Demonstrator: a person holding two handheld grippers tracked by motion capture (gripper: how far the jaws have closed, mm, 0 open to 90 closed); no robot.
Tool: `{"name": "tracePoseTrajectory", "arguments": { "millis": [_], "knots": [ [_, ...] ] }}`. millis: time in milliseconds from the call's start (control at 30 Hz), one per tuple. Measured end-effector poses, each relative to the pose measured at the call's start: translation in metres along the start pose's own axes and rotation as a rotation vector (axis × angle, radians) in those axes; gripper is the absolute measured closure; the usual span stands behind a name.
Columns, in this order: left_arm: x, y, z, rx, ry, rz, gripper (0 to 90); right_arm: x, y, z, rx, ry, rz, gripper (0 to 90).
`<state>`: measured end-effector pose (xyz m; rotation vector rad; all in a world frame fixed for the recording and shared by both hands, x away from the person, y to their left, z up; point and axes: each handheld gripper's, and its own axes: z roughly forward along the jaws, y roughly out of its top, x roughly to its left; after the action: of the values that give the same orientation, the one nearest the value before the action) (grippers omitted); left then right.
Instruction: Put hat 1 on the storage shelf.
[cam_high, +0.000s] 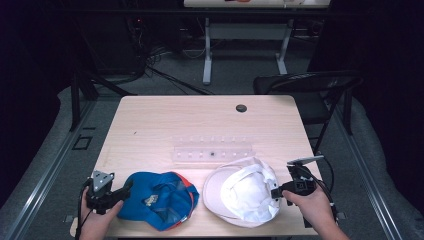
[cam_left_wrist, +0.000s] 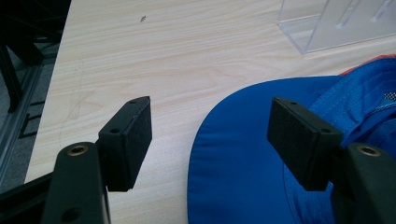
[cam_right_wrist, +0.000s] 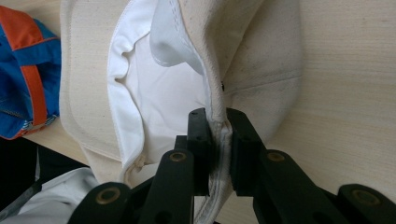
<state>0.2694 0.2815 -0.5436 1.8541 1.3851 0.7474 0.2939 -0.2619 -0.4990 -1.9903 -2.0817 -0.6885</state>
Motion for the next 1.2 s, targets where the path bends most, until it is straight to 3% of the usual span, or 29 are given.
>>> {"name": "tracePoseTrajectory", "arguments": {
  "millis": [300, 367, 467, 533, 567, 767, 1033, 1100, 1200],
  "knots": [
    [-0.001, 0.000, 0.000, 0.003, -0.002, 0.005, 31.2, 0.002, 0.005, -0.003, 0.013, -0.001, 0.023, 80.7],
    [-0.001, 0.000, 0.000, 0.003, -0.002, 0.005, 31.2, 0.003, 0.007, -0.005, 0.039, 0.010, 0.039, 81.2],
    [-0.001, 0.000, 0.001, 0.006, -0.003, 0.007, 31.2, 0.003, 0.009, -0.003, 0.034, 0.037, 0.084, 81.4],
    [-0.001, 0.000, 0.001, 0.005, -0.003, 0.007, 31.2, 0.001, 0.011, -0.004, 0.050, 0.054, 0.090, 81.5],
    [-0.001, 0.000, 0.001, 0.004, -0.003, 0.007, 31.2, 0.001, 0.012, -0.004, 0.051, 0.045, 0.111, 81.4],
    [-0.001, 0.000, 0.001, 0.004, -0.003, 0.007, 31.2, -0.002, 0.019, -0.008, 0.075, 0.081, 0.129, 81.6],
    [-0.002, 0.000, 0.001, 0.007, -0.005, 0.008, 31.2, 0.004, 0.025, -0.011, 0.077, 0.047, 0.148, 81.6],
    [-0.002, -0.001, 0.001, 0.008, -0.006, 0.007, 31.3, 0.007, 0.028, -0.014, 0.107, 0.025, 0.131, 81.6],
    [-0.002, 0.000, 0.001, 0.007, -0.007, 0.010, 31.2, 0.013, 0.030, -0.016, 0.105, -0.014, 0.112, 81.7]
  ]
}}
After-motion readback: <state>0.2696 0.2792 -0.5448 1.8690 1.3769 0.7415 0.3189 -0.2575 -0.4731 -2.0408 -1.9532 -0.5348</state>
